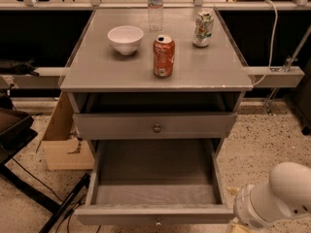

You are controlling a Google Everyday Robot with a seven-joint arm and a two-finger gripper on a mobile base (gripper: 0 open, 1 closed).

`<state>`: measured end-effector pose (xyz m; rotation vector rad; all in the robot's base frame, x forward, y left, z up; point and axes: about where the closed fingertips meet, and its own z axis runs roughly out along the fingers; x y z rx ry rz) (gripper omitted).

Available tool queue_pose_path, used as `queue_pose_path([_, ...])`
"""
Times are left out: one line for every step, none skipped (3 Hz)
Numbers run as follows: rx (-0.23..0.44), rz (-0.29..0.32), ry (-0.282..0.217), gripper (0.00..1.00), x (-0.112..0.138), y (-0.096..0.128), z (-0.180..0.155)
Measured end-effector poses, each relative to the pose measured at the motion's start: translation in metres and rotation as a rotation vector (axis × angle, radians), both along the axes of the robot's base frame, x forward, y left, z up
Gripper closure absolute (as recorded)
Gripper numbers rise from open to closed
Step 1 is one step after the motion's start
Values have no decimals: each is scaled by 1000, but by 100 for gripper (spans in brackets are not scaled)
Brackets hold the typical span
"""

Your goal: Close middle drawer

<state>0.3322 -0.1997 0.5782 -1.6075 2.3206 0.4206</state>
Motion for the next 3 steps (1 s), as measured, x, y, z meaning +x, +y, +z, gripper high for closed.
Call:
queue_pose_path([-2, 18, 27, 2, -6, 5, -39])
queue_pose_path([-3, 9, 59, 24, -22, 2, -110])
queue_pose_path([19, -9, 62, 48, -21, -7, -178])
